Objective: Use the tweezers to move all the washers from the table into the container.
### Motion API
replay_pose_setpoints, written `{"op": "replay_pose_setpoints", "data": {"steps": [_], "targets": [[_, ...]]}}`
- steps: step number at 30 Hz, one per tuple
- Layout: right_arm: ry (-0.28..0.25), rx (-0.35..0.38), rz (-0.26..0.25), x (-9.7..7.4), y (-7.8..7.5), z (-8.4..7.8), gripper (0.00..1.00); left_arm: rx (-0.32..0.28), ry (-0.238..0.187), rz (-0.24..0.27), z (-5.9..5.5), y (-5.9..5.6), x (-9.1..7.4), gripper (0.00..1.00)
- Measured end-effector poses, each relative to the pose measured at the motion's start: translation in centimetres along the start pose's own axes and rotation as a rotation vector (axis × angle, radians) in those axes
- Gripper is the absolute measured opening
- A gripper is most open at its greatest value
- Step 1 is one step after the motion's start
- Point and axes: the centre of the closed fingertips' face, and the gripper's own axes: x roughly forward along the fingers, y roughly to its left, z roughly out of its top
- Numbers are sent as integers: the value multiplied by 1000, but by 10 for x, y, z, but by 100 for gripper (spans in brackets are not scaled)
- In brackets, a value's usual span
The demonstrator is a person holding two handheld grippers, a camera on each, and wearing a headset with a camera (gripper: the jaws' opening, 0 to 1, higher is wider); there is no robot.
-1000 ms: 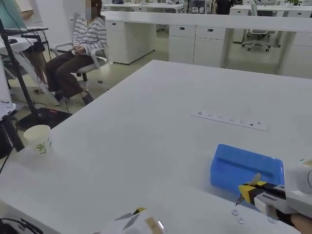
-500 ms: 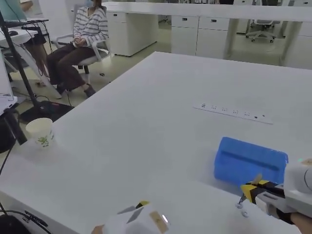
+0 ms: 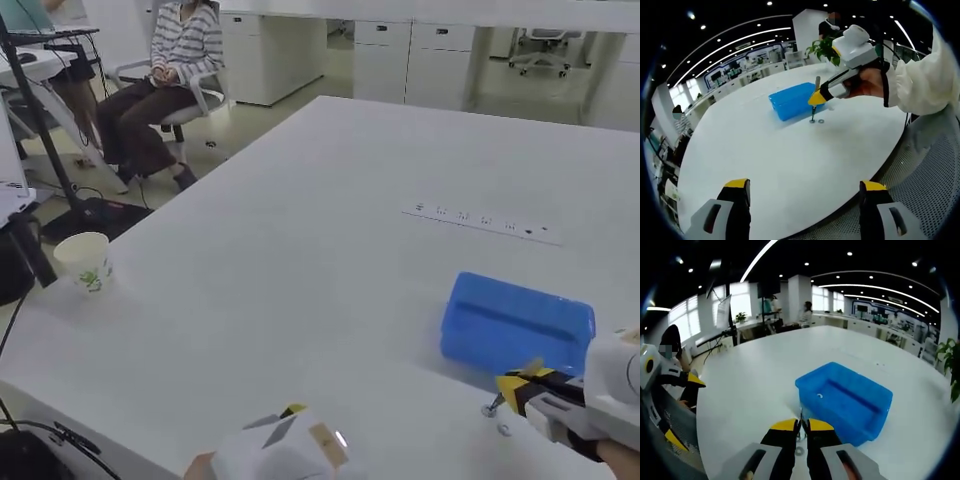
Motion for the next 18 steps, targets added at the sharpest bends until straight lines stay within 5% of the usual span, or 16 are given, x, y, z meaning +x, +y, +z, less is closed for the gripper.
{"op": "replay_pose_setpoints", "data": {"steps": [18], "targets": [[14,5,-4,0,0,0,2,4,13,-3,-2,-1,-2,90]]}}
